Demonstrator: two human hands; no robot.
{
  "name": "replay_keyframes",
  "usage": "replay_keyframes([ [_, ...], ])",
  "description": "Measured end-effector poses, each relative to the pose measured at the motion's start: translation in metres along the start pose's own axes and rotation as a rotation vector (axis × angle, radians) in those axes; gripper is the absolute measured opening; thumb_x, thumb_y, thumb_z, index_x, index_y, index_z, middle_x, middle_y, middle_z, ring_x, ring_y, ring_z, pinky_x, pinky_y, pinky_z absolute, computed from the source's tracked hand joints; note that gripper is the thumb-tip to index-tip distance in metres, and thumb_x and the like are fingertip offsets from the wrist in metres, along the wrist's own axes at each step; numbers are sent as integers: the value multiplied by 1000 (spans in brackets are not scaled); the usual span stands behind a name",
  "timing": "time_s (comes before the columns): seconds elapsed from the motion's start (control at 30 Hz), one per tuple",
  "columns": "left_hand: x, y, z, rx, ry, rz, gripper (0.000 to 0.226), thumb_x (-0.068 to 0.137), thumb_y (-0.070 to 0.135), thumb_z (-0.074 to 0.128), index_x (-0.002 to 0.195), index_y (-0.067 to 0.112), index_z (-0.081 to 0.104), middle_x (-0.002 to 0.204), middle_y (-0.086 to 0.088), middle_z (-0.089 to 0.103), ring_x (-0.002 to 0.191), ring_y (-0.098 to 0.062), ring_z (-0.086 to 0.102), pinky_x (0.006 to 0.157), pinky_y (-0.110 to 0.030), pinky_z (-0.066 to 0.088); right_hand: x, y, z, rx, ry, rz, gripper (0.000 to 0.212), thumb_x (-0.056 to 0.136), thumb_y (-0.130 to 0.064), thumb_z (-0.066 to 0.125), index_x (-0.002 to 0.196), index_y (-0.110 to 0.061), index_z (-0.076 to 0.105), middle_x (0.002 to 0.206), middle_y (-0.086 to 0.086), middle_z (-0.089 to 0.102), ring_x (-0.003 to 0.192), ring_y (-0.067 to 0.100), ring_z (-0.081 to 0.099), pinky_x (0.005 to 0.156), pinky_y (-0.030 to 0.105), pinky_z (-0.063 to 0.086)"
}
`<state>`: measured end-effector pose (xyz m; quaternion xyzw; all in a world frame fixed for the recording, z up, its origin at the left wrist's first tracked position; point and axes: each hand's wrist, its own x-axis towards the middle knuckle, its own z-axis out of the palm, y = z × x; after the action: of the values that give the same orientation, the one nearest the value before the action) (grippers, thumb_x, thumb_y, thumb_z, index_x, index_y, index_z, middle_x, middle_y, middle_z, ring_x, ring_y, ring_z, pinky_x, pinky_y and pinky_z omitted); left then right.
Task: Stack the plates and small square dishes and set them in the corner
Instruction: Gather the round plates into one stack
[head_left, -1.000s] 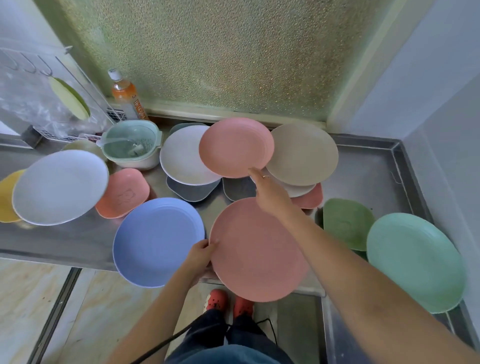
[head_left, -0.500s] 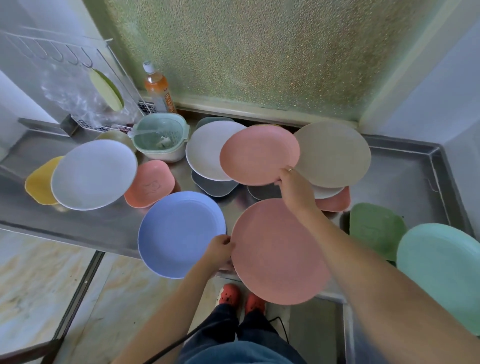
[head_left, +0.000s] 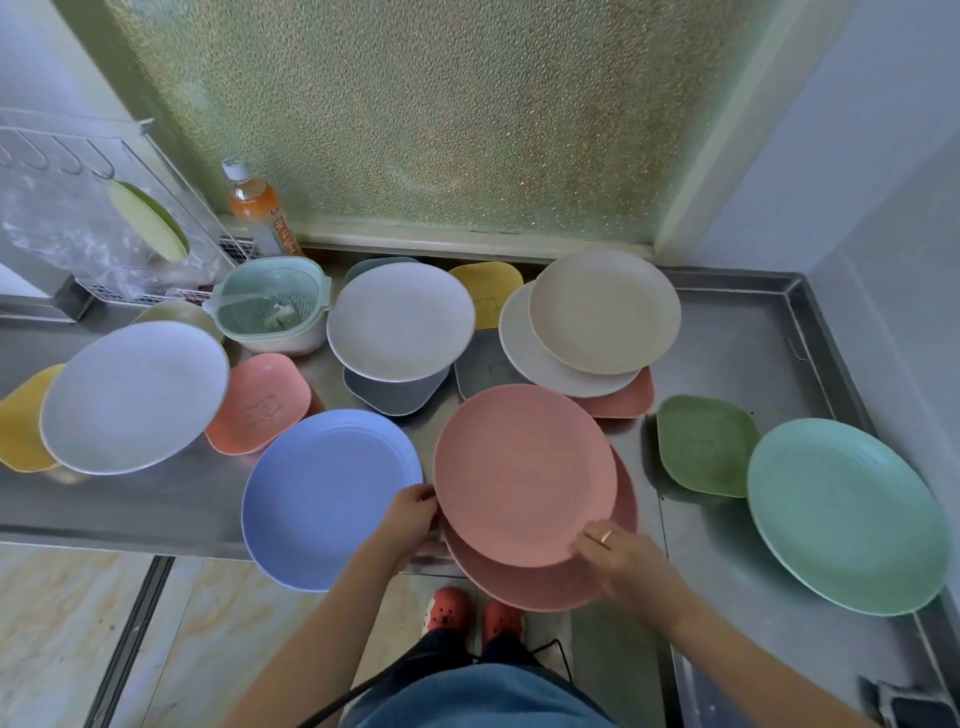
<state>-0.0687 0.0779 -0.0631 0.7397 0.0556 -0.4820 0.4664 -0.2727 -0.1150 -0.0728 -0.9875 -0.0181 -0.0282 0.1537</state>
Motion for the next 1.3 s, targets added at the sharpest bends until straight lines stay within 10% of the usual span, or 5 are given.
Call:
replay_keyframes([
  [0.47,1,2,3,21,31,7,20,91,26,58,103,10,61,96,-16,66,83,-28,65,66,-38,60,5,10,-17,-4,-335,-113,12,80,-25,49,70,-22,54,67,-9,55,67,6,45,66,17,35],
  [0.6,2,1,5,75,48,21,38,86,12,63,123,9,53,108,-8,63,90,-25,65,63,-30,56,44,29,-42,-16,-39,-37,5,75,-13,56,72,-15,60,64,-2,56,61,12,46,59,31,48],
  [0.73,1,5,8,126,64,13,37,87,13,60,124,9,52,101,-4,59,79,-15,62,56,-22,50,108,68,-74,-69,204,353,31,85,-5,51,113,-12,59,111,9,63,90,28,60,78,43,50],
  [0.87,1,6,9,171,78,13,37,87,12,59,124,10,53,99,-1,59,80,-14,60,63,-24,50,149,92,-86,-299,-149,604,53,90,-8,39,141,-23,33,151,9,29,112,36,53,89,41,42],
  [1.3,0,10,12,339,95,55,36,87,14,53,123,12,54,108,-2,58,97,-21,53,82,-31,42,134,99,-69,-469,-133,505,25,90,-8,47,114,-10,48,98,11,59,83,32,59,58,34,38],
])
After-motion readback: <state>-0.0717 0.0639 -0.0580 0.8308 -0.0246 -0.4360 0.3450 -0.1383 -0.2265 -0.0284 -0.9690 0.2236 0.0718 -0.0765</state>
